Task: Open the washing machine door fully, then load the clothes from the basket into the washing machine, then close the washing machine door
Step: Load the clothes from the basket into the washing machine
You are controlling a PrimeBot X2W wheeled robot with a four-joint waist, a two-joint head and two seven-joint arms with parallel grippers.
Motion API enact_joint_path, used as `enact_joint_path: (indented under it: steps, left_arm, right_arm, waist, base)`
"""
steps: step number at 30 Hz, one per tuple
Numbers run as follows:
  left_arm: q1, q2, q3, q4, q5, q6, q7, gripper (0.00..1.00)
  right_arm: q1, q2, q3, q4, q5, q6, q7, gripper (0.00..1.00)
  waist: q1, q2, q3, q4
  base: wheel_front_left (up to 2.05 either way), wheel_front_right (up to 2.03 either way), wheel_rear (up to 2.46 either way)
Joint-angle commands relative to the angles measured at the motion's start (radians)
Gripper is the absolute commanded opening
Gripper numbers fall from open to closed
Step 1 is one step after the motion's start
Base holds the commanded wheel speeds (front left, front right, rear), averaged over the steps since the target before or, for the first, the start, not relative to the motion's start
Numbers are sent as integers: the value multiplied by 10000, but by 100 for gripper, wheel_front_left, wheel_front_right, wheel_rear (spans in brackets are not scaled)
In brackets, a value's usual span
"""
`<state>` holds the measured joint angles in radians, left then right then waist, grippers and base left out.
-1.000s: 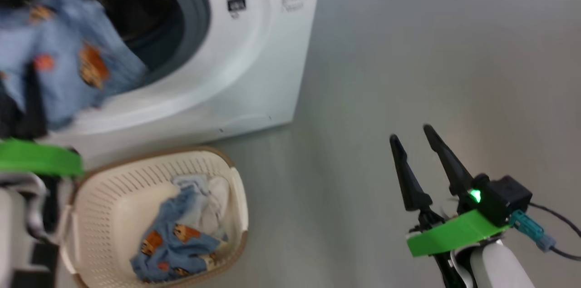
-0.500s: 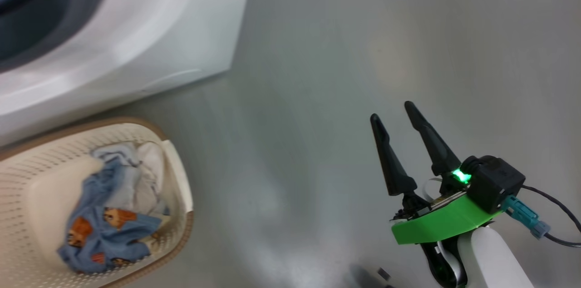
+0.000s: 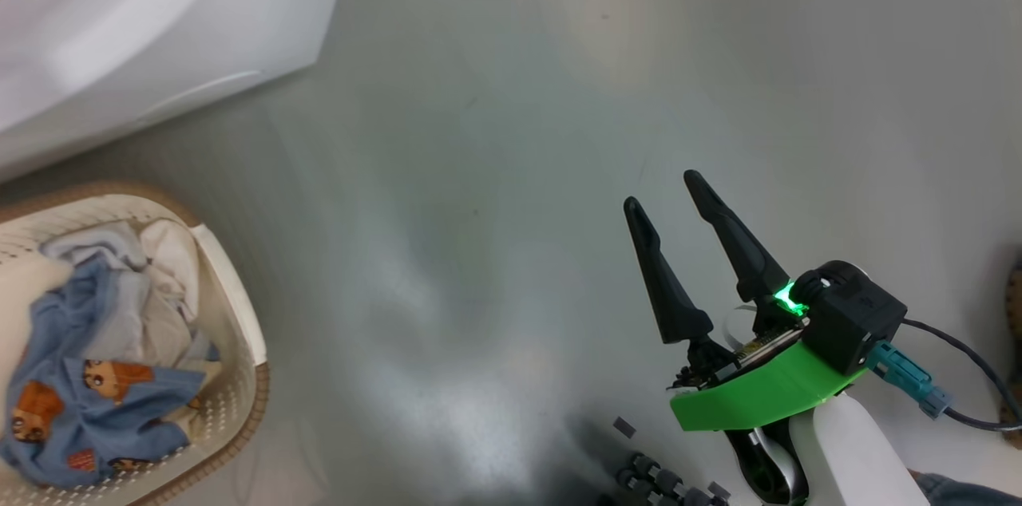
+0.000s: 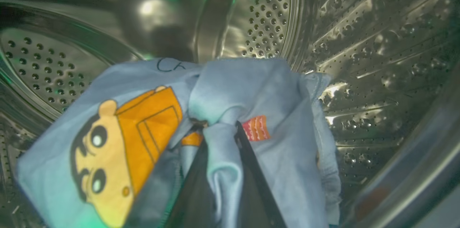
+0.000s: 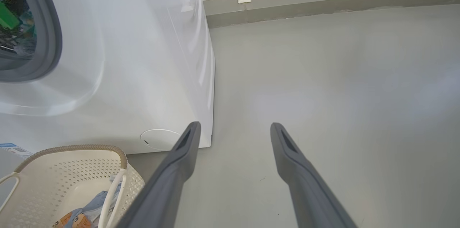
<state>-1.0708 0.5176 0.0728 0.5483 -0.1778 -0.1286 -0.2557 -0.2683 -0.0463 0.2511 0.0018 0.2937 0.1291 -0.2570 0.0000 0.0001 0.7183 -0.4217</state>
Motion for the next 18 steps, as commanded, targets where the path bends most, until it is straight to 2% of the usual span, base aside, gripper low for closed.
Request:
enact_joint_path:
  steps: [1, 5, 9, 18]
  left_arm:
    - [-241, 660, 253, -376, 167, -12, -60, 0]
    - [-614, 890, 679, -782, 335, 70, -60, 0]
    - [-677, 881, 883, -946, 509, 78, -60, 0]
    - [-542, 796, 790, -188, 800, 30, -60, 0]
  right_arm:
    - [163, -39, 261, -254, 80, 16, -48, 100]
    - [188, -39, 397, -279, 79, 16, -48, 100]
    - [303, -39, 429, -275, 71, 16, -48, 100]
    - [506, -39, 477, -188, -32, 16, -48, 100]
  waist:
    - [0, -1, 256, -174]
    - [0, -1, 397, -267]
    - [0, -1, 410, -300]
    - [0, -1, 238, -267]
  base:
    - [0, 0, 0]
    - [0, 0, 0]
    - [0, 0, 0]
    - [0, 0, 0]
